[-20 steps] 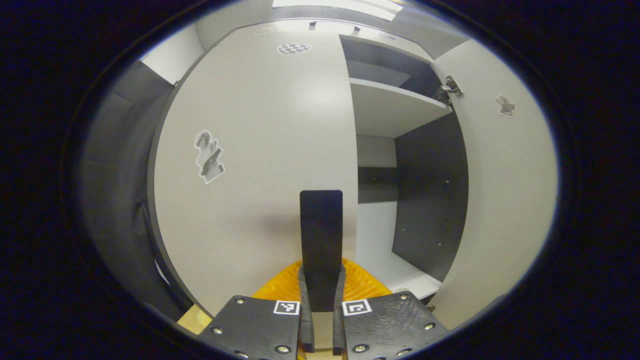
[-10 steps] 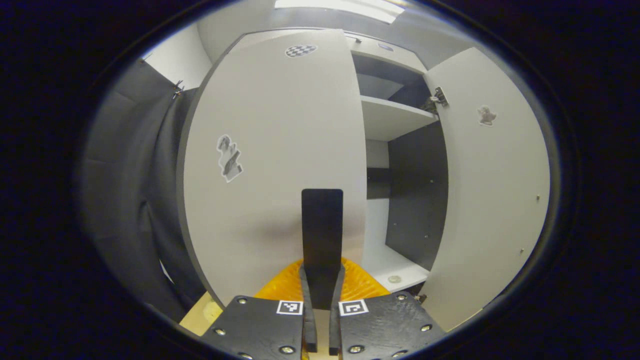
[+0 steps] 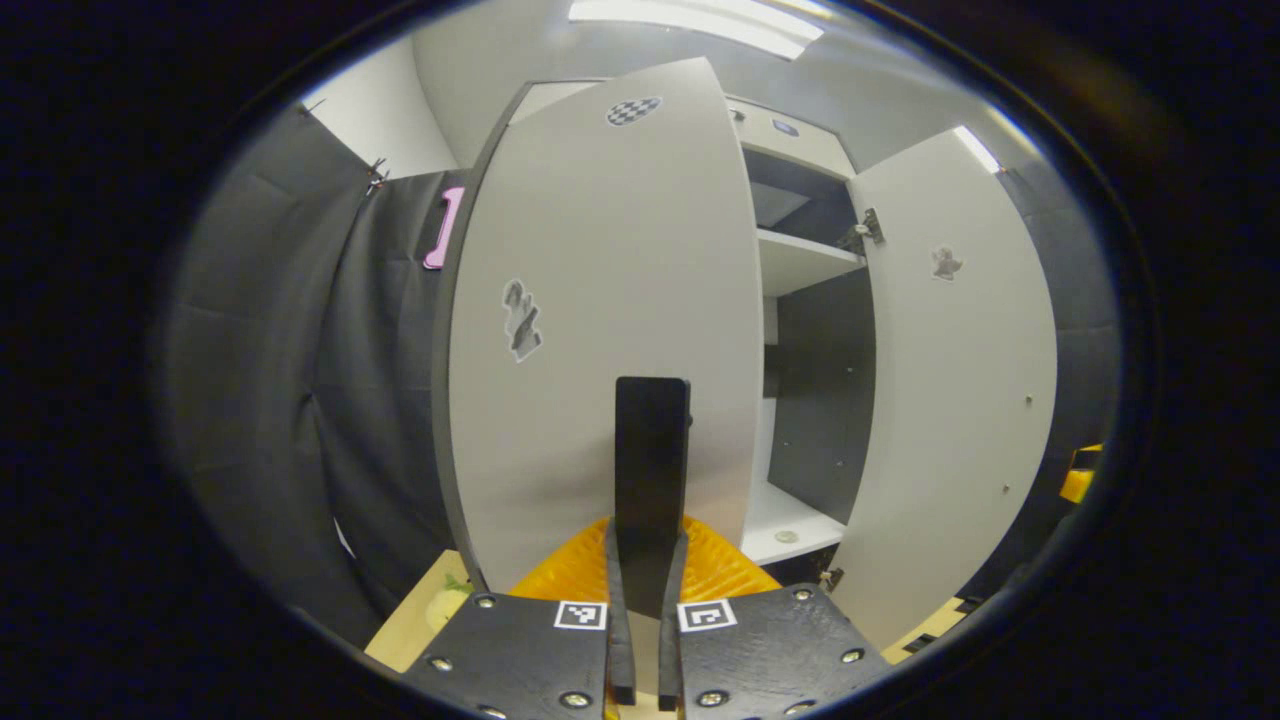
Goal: Open the right door of the double-door shoe cabinet with the right hand, and open the left door with the left hand.
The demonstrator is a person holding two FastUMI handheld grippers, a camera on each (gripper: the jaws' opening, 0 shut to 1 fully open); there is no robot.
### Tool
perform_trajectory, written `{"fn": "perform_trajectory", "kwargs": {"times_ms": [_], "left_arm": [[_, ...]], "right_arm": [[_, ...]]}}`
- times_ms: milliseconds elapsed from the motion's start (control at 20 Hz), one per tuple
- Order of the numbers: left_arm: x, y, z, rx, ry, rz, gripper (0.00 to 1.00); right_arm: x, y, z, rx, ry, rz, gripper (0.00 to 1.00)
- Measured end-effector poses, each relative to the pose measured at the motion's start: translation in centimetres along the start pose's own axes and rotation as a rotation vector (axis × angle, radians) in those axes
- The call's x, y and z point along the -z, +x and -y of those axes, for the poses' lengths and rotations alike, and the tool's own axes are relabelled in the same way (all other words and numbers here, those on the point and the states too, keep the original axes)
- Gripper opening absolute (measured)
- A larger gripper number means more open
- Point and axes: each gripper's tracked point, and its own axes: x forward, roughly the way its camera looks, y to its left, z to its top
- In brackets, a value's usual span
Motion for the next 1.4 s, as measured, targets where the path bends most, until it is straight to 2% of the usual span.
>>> {"fn": "perform_trajectory", "kwargs": {"times_ms": [150, 200, 350, 600, 650, 700, 950, 1150, 1300, 1350, 1400], "left_arm": [[0.0, -1.0, -1.8, 0.003, -0.012, 0.001, 0.11], [0.0, -1.3, -2.4, 0.003, -0.013, 0.001, 0.09], [-0.1, -2.0, -3.7, -0.011, -0.013, 0.004, 0.12], [-0.1, -3.0, -5.2, -0.018, 0.000, 0.005, 0.10], [0.0, -3.2, -5.4, -0.015, 0.004, 0.005, 0.10], [0.0, -3.3, -5.7, -0.012, 0.004, 0.006, 0.12], [-0.1, -4.4, -8.2, -0.016, -0.017, 0.017, 0.09], [0.3, -4.8, -11.7, -0.064, -0.004, 0.005, 0.10], [0.0, -5.1, -16.5, -0.157, 0.040, 0.028, 0.07], [0.3, -4.6, -16.7, -0.116, 0.023, 0.023, 0.00], [0.4, -5.4, -16.2, -0.088, -0.025, 0.028, 0.02]], "right_arm": [[-0.4, 1.0, -2.1, -0.029, -0.012, 0.002, 0.98], [-0.4, 1.2, -2.8, -0.039, -0.016, 0.002, 0.98], [-0.6, 1.5, -5.2, -0.069, -0.018, 0.003, 0.98], [-0.2, 2.3, -9.1, -0.112, -0.021, -0.011, 0.98], [-0.2, 2.5, -9.8, -0.121, -0.019, -0.014, 0.95], [-0.2, 2.6, -10.5, -0.128, -0.017, -0.014, 0.98], [0.3, 3.0, -13.5, -0.140, -0.023, -0.022, 0.95], [0.4, 3.0, -15.3, -0.144, -0.009, -0.021, 0.98], [0.2, 2.8, -15.6, -0.128, -0.019, -0.016, 0.98], [0.3, 2.8, -15.6, -0.120, -0.020, -0.014, 0.98], [0.3, 2.8, -15.5, -0.112, -0.019, -0.012, 0.98]]}}
